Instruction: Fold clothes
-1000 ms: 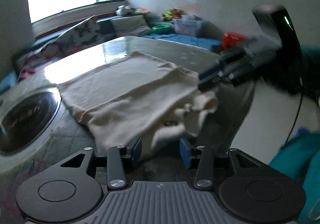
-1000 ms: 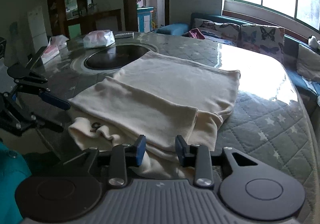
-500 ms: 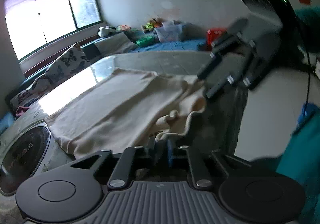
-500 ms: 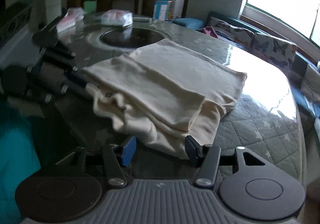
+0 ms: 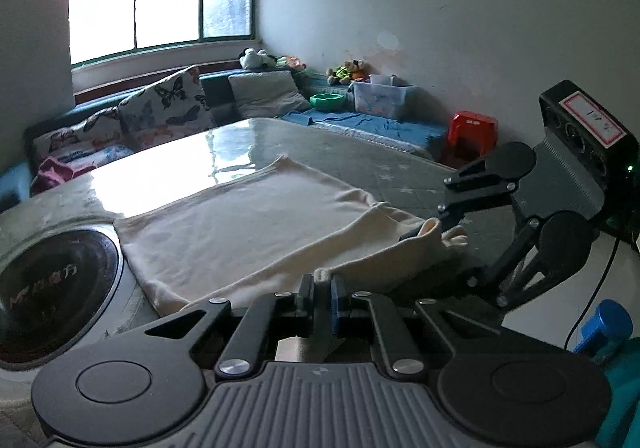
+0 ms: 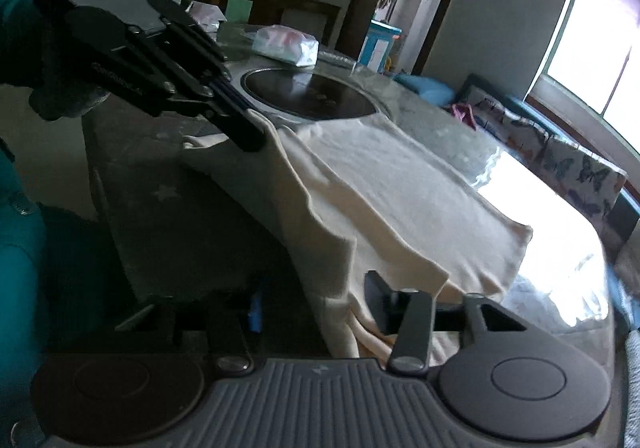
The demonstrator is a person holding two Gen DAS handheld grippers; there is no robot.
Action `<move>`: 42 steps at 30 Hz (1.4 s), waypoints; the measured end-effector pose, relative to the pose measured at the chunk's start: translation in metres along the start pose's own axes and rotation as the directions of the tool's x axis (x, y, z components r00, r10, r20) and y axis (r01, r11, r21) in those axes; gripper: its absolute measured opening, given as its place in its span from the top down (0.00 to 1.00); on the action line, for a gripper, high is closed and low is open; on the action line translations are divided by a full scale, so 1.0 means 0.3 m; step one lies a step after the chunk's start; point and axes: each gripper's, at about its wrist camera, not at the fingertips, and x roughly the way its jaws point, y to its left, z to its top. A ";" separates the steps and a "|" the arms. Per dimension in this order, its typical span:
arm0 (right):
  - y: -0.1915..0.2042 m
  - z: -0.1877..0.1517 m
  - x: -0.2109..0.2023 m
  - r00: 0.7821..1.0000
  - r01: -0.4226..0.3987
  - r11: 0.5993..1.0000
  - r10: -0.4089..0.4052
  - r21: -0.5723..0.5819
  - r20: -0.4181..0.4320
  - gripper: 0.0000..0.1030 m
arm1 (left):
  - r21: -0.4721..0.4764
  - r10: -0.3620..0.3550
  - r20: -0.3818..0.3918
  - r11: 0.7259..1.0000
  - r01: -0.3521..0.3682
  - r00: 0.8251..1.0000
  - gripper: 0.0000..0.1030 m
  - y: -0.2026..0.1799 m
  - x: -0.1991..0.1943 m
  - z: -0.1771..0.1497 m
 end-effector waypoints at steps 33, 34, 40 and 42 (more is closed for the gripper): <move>-0.105 0.053 0.005 0.998 -0.056 0.975 0.056 0.217 0.007 0.89 | 0.036 0.112 -0.004 0.993 -0.112 0.994 0.95 0.007 -0.105 -0.100; -0.097 0.056 -0.009 0.998 -0.061 0.975 0.059 0.213 0.015 0.89 | 0.025 0.111 0.005 0.993 -0.111 0.994 0.95 0.009 -0.122 -0.094; -0.006 0.056 -0.081 0.994 -0.106 0.980 0.099 0.168 0.050 0.90 | -0.019 0.109 0.015 0.994 -0.109 0.994 0.95 -0.012 -0.230 -0.111; 0.036 0.043 -0.083 0.992 -0.121 0.982 0.115 0.148 0.047 0.89 | -0.038 0.113 -0.005 0.993 -0.113 0.994 0.95 -0.015 -0.242 -0.138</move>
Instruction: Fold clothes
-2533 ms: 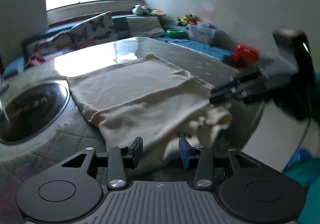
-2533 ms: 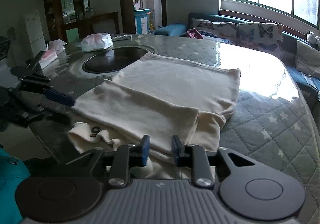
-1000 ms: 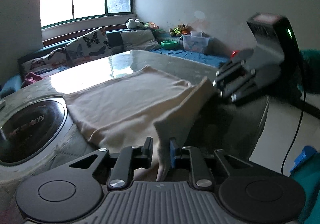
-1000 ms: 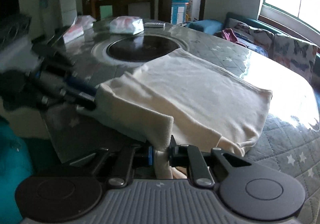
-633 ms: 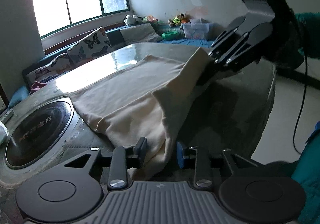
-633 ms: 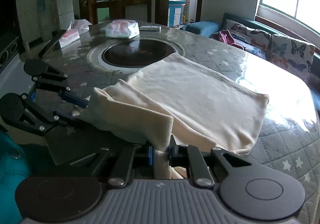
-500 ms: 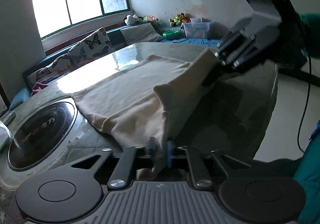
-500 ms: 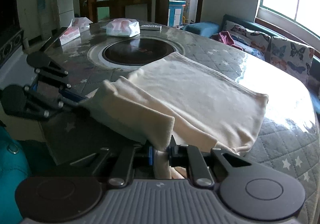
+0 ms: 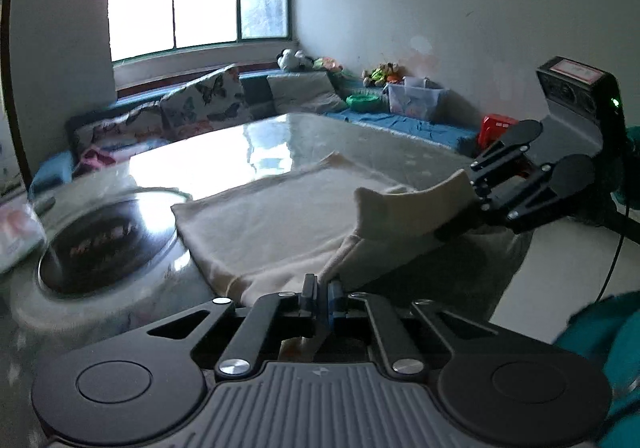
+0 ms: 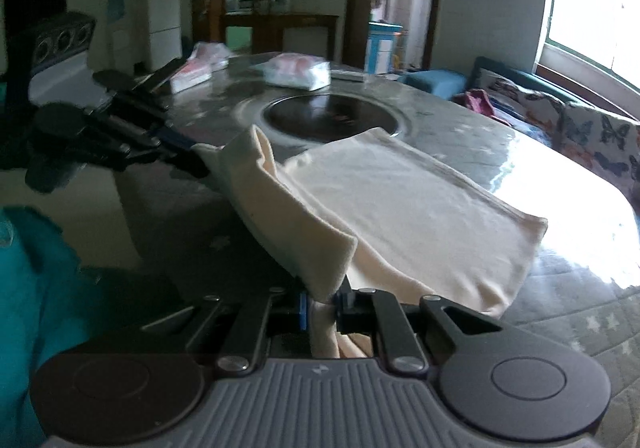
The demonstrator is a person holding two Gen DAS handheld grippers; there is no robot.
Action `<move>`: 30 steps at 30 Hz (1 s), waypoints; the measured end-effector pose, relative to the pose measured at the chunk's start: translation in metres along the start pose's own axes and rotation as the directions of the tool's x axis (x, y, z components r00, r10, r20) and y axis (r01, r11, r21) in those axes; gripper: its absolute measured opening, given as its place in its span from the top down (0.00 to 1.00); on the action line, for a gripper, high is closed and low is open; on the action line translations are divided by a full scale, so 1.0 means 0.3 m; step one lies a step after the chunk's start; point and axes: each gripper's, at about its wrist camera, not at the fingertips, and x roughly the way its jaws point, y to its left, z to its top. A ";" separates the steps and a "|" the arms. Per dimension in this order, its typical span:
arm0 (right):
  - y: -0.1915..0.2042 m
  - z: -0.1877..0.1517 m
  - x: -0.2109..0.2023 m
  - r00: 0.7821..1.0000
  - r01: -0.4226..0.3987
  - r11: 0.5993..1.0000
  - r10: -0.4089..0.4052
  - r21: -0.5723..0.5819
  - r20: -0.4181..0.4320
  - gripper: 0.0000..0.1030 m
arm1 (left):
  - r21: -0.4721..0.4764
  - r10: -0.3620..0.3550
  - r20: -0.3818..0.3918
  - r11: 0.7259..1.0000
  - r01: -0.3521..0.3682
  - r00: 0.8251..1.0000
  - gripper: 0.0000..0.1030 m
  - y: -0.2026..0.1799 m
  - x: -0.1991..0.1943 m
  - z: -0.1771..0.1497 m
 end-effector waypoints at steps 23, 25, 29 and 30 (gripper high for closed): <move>0.120 -0.074 -0.061 0.999 0.029 0.993 -0.031 -0.112 -0.015 0.94 | -0.022 0.006 0.004 1.000 -0.006 1.000 0.95 -0.007 -0.086 -0.028; 0.126 -0.043 -0.098 1.000 0.006 0.994 -0.007 -0.107 -0.005 0.94 | -0.033 0.011 0.011 0.999 -0.011 1.000 0.95 0.006 -0.109 -0.011; 0.089 0.037 -0.132 0.999 0.027 0.995 -0.024 -0.097 0.026 0.94 | -0.032 0.031 0.048 0.999 -0.030 0.998 0.95 0.035 -0.109 0.045; 0.069 0.063 -0.133 0.999 0.040 0.995 -0.036 -0.091 0.037 0.94 | -0.027 0.038 0.062 0.999 -0.036 0.997 0.95 0.046 -0.098 0.067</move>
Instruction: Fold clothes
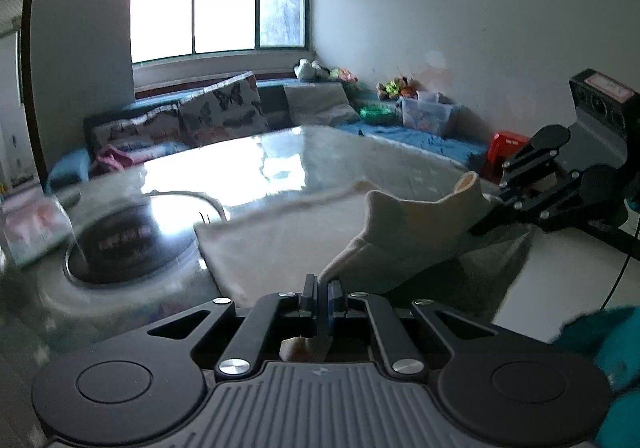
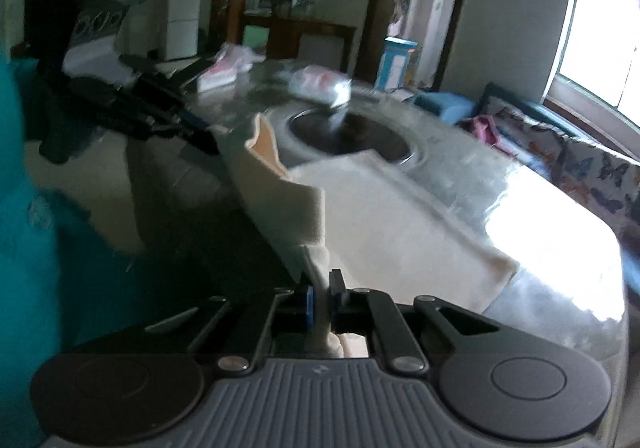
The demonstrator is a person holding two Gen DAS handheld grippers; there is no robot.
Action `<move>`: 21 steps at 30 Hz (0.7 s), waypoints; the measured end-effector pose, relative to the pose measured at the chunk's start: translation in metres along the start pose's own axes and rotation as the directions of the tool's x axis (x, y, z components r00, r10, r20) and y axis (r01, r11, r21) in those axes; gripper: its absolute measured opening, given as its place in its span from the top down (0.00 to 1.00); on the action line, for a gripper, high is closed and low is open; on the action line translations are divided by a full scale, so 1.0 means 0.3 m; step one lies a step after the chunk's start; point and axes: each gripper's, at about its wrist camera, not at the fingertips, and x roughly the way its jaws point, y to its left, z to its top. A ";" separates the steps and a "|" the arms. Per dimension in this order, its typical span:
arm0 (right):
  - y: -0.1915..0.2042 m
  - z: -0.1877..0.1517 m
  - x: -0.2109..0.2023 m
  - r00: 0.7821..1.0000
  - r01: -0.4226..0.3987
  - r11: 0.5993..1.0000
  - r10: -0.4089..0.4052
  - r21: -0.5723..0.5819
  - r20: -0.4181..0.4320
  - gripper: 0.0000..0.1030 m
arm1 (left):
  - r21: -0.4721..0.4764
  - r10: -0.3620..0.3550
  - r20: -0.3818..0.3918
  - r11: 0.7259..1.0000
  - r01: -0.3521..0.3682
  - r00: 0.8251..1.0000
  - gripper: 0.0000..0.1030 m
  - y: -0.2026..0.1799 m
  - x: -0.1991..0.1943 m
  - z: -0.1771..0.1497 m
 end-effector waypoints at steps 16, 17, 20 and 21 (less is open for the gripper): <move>-0.478 0.193 0.388 0.993 0.099 0.983 -0.087 0.152 -0.084 0.96 | -0.031 0.062 -0.057 0.997 -0.064 0.996 0.95 0.298 0.531 0.244; -0.499 0.183 0.426 0.992 0.100 0.978 -0.084 0.180 -0.097 0.95 | -0.043 0.064 -0.080 0.997 -0.068 0.995 0.95 0.314 0.571 0.241; -0.544 0.140 0.517 0.989 0.100 0.963 -0.070 0.248 -0.129 0.90 | -0.097 0.070 -0.138 0.992 -0.084 0.988 0.91 0.367 0.658 0.222; -0.552 0.126 0.534 0.988 0.112 0.956 -0.077 0.270 -0.137 0.86 | -0.105 0.081 -0.145 0.990 -0.096 0.986 0.90 0.377 0.667 0.216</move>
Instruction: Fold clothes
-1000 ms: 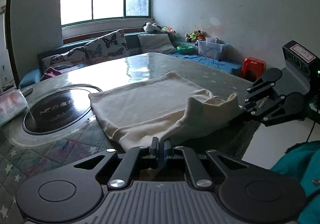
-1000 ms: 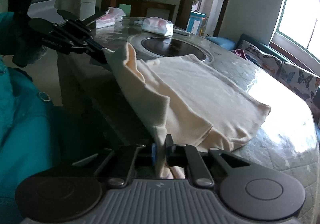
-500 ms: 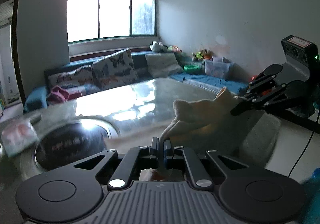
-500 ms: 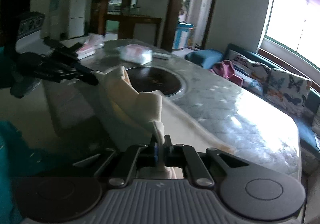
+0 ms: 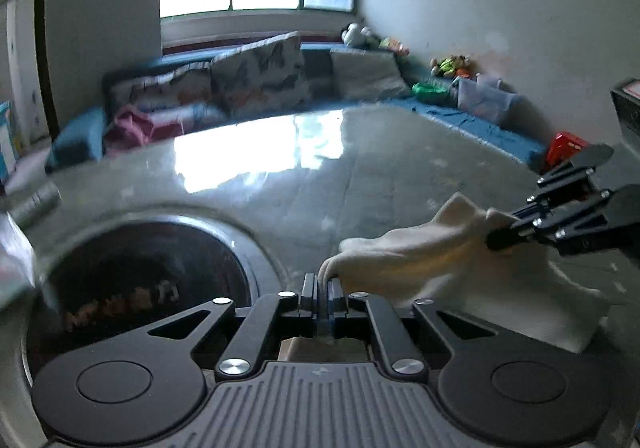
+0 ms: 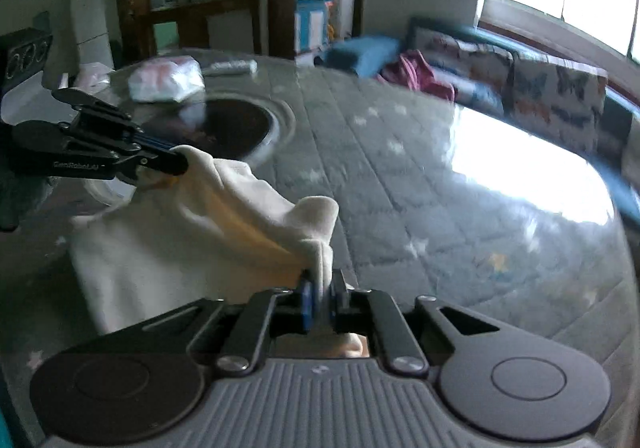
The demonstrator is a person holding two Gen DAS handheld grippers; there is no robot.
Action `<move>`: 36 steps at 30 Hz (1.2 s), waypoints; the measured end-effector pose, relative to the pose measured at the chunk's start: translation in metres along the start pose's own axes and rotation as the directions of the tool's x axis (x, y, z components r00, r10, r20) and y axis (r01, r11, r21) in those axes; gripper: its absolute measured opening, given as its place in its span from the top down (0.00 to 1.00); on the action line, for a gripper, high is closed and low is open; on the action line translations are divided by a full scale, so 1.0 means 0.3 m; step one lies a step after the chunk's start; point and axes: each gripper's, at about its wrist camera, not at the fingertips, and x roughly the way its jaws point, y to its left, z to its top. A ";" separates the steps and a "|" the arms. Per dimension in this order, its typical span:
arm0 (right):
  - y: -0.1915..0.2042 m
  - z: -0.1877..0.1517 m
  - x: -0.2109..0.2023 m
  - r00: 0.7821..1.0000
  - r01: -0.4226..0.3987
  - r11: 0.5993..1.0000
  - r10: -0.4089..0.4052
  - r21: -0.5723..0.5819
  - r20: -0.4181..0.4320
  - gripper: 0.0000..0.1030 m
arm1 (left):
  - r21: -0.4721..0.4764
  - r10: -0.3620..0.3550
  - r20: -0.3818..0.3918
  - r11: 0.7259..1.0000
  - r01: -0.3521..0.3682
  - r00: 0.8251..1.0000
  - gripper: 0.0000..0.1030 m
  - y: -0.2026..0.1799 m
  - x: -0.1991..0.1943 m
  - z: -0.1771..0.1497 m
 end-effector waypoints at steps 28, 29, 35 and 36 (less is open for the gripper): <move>0.037 0.029 0.131 0.995 0.059 0.980 -0.073 0.192 0.069 0.77 | -0.076 -0.054 -0.031 0.996 0.052 0.998 0.83 -0.086 0.161 0.031; 0.038 0.033 0.125 0.994 0.057 0.979 -0.073 0.196 0.076 0.77 | -0.084 -0.058 -0.029 0.995 0.056 0.998 0.83 -0.078 0.158 0.032; 0.074 0.057 0.167 0.997 0.046 0.986 -0.054 0.162 0.048 0.77 | -0.110 -0.064 -0.030 0.992 0.061 0.997 0.83 -0.063 0.152 0.035; 0.071 0.057 0.174 0.997 0.046 0.985 -0.055 0.164 0.054 0.77 | -0.118 -0.064 -0.029 0.991 0.061 0.998 0.83 -0.059 0.151 0.037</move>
